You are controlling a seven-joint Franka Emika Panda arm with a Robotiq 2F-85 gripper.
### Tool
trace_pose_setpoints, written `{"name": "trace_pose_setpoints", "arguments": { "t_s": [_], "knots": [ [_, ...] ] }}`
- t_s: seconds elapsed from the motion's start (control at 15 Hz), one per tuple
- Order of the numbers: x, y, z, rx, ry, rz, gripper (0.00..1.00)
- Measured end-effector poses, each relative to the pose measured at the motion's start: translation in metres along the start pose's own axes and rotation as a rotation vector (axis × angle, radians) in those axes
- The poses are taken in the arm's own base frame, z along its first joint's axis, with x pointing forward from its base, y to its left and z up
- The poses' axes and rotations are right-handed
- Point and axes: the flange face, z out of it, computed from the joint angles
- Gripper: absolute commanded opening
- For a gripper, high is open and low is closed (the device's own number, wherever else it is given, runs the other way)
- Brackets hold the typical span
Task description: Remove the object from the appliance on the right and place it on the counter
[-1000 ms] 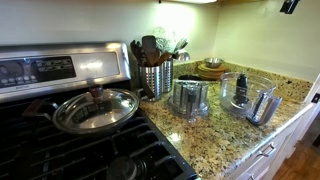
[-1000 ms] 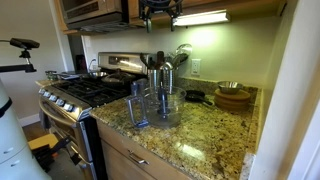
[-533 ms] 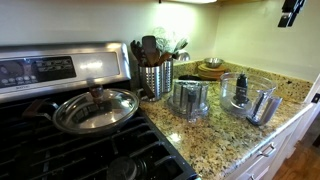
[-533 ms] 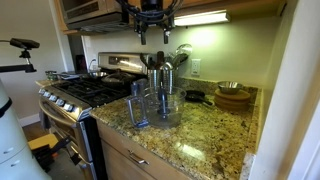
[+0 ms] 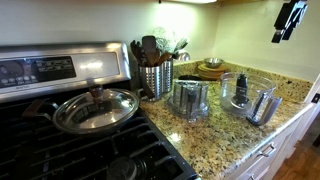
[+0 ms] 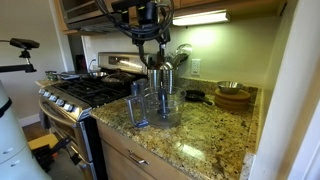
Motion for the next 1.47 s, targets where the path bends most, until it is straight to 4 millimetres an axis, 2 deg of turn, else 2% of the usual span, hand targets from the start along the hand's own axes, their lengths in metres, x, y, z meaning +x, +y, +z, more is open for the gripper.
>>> {"name": "trace_pose_setpoints", "arguments": {
  "t_s": [0.6, 1.13, 1.47],
  "knots": [
    [-0.007, -0.014, 0.044, -0.003, 0.004, -0.013, 1.00],
    [-0.006, -0.016, 0.047, -0.002, 0.001, -0.016, 1.00],
    [0.009, -0.024, 0.062, -0.008, 0.016, -0.016, 1.00]
  ]
}}
